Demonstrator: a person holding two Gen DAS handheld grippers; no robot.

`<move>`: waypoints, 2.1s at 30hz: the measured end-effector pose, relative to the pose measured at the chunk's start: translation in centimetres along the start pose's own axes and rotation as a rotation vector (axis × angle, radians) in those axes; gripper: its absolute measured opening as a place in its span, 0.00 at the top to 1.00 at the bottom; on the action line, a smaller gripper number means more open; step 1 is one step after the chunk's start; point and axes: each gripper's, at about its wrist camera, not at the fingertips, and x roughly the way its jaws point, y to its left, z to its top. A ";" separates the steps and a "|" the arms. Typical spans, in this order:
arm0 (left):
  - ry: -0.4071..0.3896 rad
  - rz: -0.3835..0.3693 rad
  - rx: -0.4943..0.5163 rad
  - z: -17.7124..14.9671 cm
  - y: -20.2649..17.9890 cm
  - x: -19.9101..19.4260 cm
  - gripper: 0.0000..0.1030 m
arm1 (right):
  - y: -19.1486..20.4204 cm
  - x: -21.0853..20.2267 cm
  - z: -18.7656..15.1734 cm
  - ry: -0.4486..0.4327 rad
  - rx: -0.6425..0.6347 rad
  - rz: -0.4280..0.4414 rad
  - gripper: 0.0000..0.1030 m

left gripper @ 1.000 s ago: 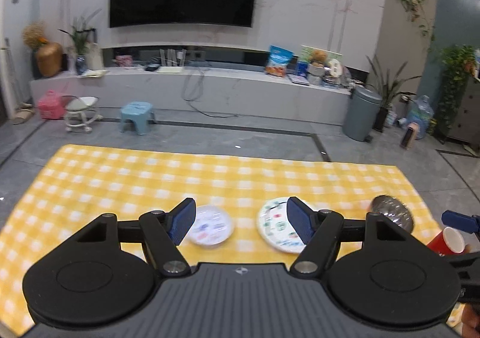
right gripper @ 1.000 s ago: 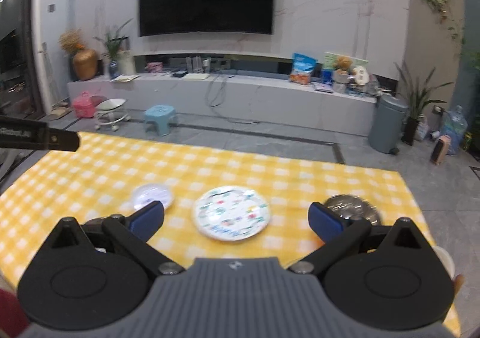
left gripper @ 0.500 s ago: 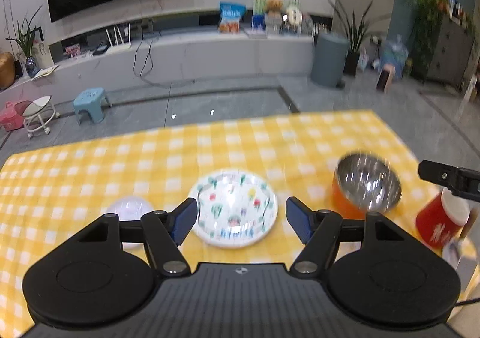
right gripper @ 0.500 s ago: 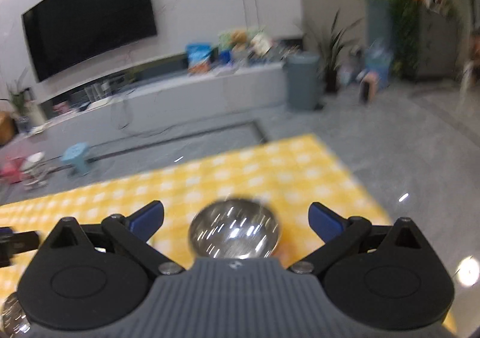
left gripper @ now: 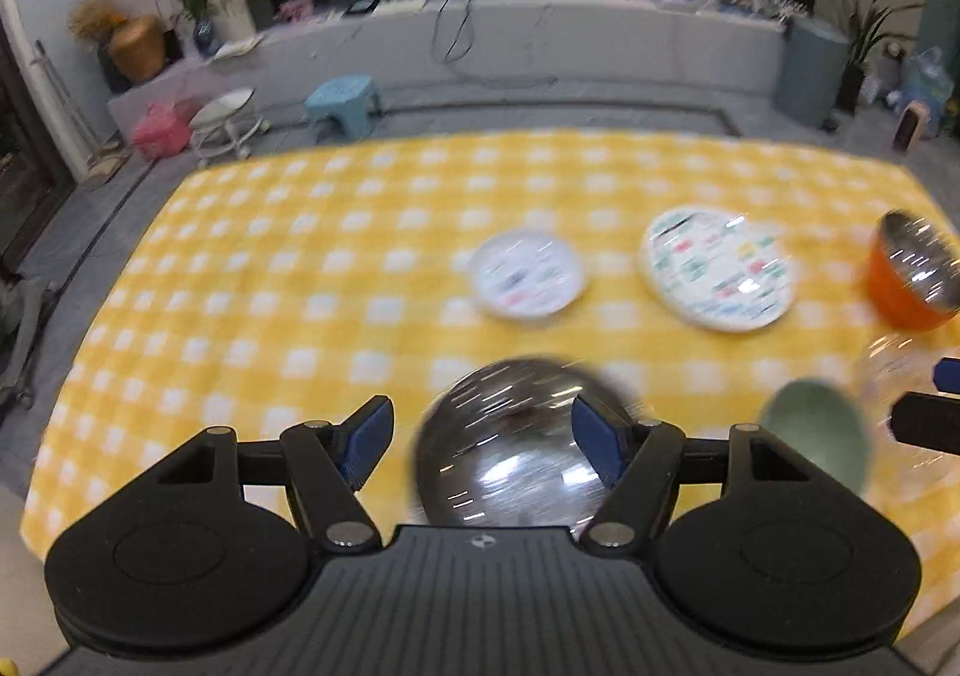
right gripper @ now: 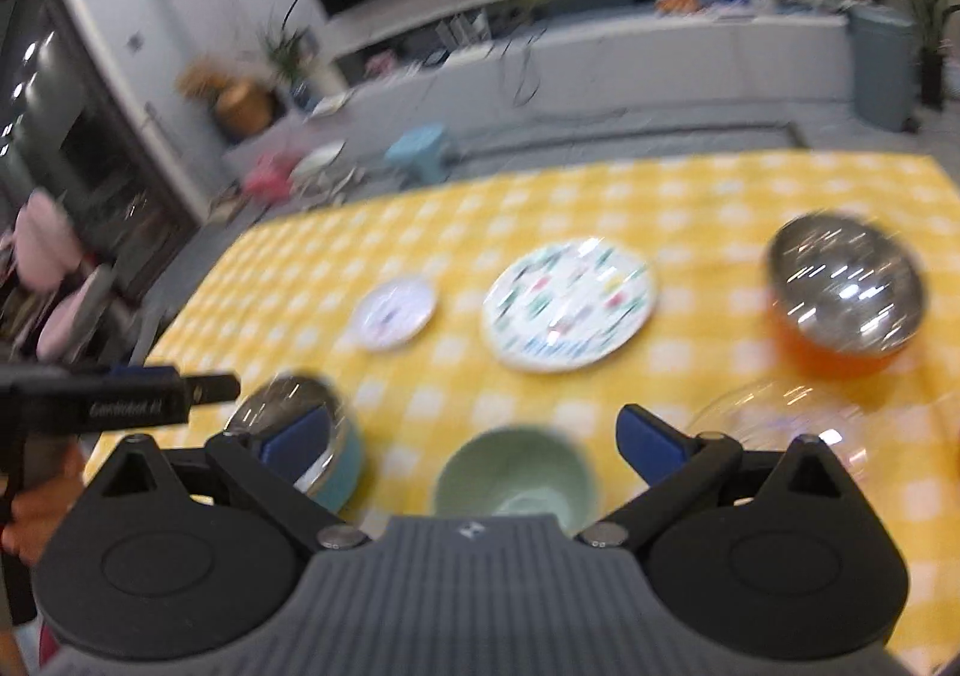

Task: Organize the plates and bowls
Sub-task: 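Move the left tool to the blue steel bowl and grasp its rim, then lift the blue steel bowl with the left tool and lower it onto the cloth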

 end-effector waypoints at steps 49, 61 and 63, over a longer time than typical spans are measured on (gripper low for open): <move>0.188 -0.322 0.020 -2.7 2.4 2.3 0.90 | 9.1 6.1 -3.7 0.260 -0.017 -0.122 0.88; 0.304 -0.297 0.130 -3.7 0.4 3.9 0.91 | 8.2 7.2 -7.4 0.415 0.027 -0.100 0.86; 0.309 -0.290 0.138 -3.7 0.3 4.0 0.91 | 8.3 7.5 -7.6 0.423 0.026 -0.100 0.86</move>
